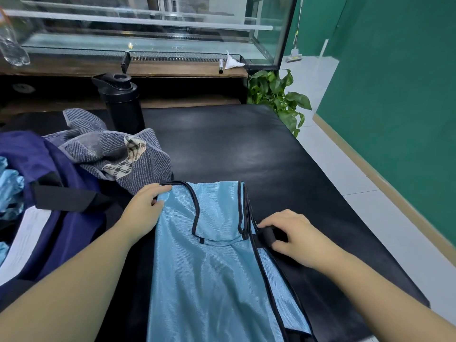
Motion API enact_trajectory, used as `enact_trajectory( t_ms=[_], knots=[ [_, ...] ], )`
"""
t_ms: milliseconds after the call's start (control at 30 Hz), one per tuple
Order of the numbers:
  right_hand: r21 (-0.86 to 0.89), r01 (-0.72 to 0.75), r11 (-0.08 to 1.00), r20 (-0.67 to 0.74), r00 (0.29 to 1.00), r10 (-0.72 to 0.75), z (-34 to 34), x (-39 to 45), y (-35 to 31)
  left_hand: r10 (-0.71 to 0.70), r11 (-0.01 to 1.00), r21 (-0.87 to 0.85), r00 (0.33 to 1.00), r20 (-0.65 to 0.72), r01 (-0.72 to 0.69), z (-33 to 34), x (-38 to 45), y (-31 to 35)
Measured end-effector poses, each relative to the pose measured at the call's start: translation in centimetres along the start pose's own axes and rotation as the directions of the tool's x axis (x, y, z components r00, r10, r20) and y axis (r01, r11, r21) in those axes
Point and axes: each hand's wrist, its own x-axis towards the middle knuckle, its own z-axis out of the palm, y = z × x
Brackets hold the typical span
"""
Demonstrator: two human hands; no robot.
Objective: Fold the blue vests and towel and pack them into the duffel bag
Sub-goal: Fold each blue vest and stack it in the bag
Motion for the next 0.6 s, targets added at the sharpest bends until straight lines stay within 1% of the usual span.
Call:
enact_trajectory(
  t_ms=[67, 133, 200, 300, 367, 433, 500, 600],
  knots=[
    [-0.005, 0.04, 0.999, -0.081, 0.996, -0.04, 0.1, -0.1, 0.7, 0.002, 1.0, 0.003, 1.0, -0.001, -0.002, 0.0, 0.0, 0.0],
    [0.004, -0.009, 1.0, -0.11, 0.994, 0.01, -0.2, -0.4, 1.7, 0.003, 1.0, 0.007, 1.0, 0.001, -0.003, 0.0, 0.0, 0.0],
    [-0.002, -0.07, 0.998, -0.08, 0.994, 0.069, -0.5, -0.6, 2.2, 0.003, 1.0, 0.009, 1.0, 0.003, -0.003, 0.0, 0.0, 0.0],
    [-0.013, -0.099, 0.995, 0.005, 0.995, 0.099, -1.2, -0.6, 0.8, 0.006, 1.0, 0.008, 1.0, 0.0, -0.006, -0.1, 0.1, 0.1],
    [0.032, -0.076, 0.997, 0.068, 0.995, 0.074, -1.7, -0.7, -0.7, 0.007, 1.0, 0.009, 1.0, -0.002, -0.007, 0.0, 0.1, 0.1],
    [0.015, -0.041, 0.999, 0.109, 0.993, 0.039, -1.8, -0.8, -1.7, 0.005, 1.0, 0.012, 1.0, -0.003, -0.005, 0.0, 0.0, 0.2],
    [-0.029, -0.012, 0.999, 0.092, 0.996, 0.015, -1.4, -0.8, -2.4, 0.007, 1.0, 0.013, 1.0, -0.004, -0.007, 0.0, 0.0, 0.2],
    [-0.116, -0.029, 0.993, 0.001, 1.0, 0.03, -0.7, -0.4, -2.0, 0.015, 1.0, 0.015, 1.0, -0.003, -0.015, -0.1, 0.0, 0.2]
  ],
)
